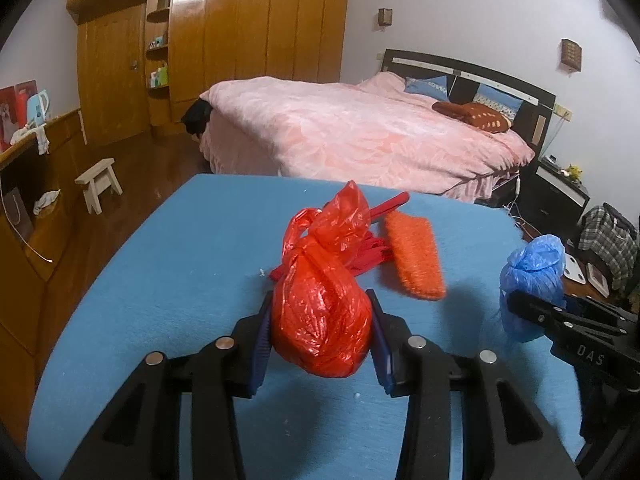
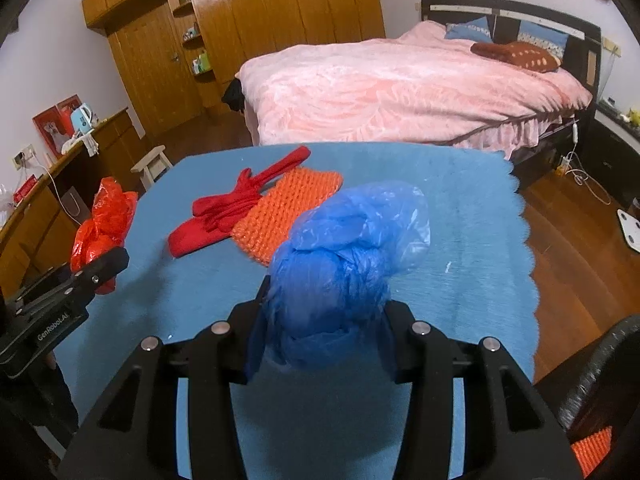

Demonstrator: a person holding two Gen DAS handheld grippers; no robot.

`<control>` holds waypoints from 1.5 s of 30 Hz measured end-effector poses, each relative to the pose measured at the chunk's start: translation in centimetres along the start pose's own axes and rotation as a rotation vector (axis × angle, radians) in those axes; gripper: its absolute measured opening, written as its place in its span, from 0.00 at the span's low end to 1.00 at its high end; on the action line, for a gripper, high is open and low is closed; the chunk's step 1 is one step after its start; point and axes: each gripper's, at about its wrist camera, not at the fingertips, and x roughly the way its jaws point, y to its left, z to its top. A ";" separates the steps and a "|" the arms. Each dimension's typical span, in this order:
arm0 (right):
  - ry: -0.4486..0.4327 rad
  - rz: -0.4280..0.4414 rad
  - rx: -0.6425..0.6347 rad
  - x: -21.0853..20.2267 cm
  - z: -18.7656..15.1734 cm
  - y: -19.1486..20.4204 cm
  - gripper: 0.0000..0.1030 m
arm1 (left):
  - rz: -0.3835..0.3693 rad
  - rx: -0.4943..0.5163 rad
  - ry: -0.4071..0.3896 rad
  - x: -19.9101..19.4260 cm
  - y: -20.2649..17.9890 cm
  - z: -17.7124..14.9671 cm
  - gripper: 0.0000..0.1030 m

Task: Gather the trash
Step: 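Grasp the red plastic bag with the left tool while the right tool grasps the blue plastic bag, then carry the red and blue bags over the bin and open both tools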

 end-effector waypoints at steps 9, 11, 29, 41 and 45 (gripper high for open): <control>-0.047 -0.007 0.029 -4.2 -0.6 -1.0 0.43 | -0.023 0.005 -0.028 -2.8 -2.4 0.2 0.41; -0.058 -0.009 0.036 -5.3 -0.8 -1.3 0.43 | -0.030 0.009 -0.031 -3.3 -3.0 0.1 0.41; -0.150 -0.088 0.071 -15.3 -3.4 -5.2 0.43 | -0.146 0.085 -0.056 -9.3 -10.6 -0.5 0.41; -0.204 -0.154 0.107 -21.2 -5.3 -8.1 0.43 | -0.237 0.160 -0.086 -13.3 -15.8 -0.9 0.41; -0.213 -0.187 0.130 -23.2 -6.5 -10.0 0.43 | -0.259 0.186 -0.095 -14.1 -17.2 -1.2 0.41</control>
